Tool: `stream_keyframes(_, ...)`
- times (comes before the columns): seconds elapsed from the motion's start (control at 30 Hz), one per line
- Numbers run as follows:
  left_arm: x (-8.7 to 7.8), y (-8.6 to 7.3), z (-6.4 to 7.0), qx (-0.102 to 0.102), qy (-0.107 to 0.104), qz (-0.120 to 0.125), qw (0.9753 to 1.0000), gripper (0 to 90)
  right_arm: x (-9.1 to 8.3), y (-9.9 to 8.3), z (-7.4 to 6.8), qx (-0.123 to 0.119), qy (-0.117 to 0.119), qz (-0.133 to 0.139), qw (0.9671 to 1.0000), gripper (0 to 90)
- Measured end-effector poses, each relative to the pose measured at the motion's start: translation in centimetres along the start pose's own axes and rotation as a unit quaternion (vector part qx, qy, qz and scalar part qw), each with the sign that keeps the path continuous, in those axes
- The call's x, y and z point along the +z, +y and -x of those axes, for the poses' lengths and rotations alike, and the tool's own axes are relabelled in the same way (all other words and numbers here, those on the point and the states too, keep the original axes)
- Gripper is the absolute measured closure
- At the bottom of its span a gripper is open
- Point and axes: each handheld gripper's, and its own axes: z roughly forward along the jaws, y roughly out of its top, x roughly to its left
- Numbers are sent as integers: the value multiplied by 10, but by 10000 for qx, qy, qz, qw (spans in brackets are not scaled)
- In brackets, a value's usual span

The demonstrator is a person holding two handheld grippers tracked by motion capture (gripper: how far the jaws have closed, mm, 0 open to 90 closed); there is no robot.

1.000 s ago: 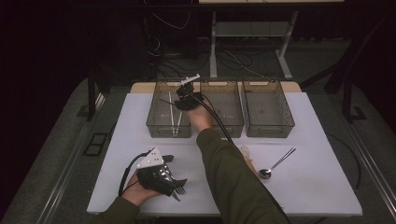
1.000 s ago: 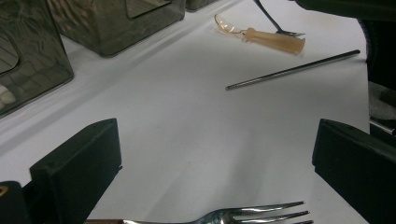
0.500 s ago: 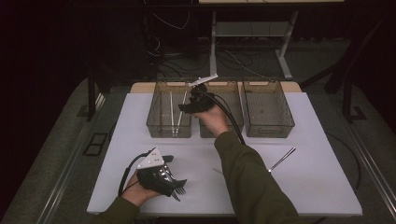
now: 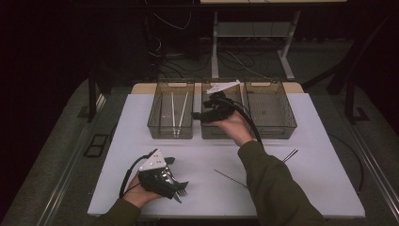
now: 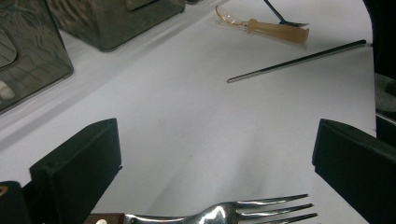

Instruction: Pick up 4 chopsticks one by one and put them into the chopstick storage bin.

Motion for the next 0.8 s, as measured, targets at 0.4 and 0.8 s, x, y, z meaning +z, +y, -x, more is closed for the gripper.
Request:
stream_keyframes(0.4,0,-1,0,-10,5,-48,10000,0,-34,-24,-1,-138,70,50,9999,226)
stream_keyframes(0.8,1,-2,0,-17,37,-85,10000,0,-63,-54,0,-109,140,108,9998,223)
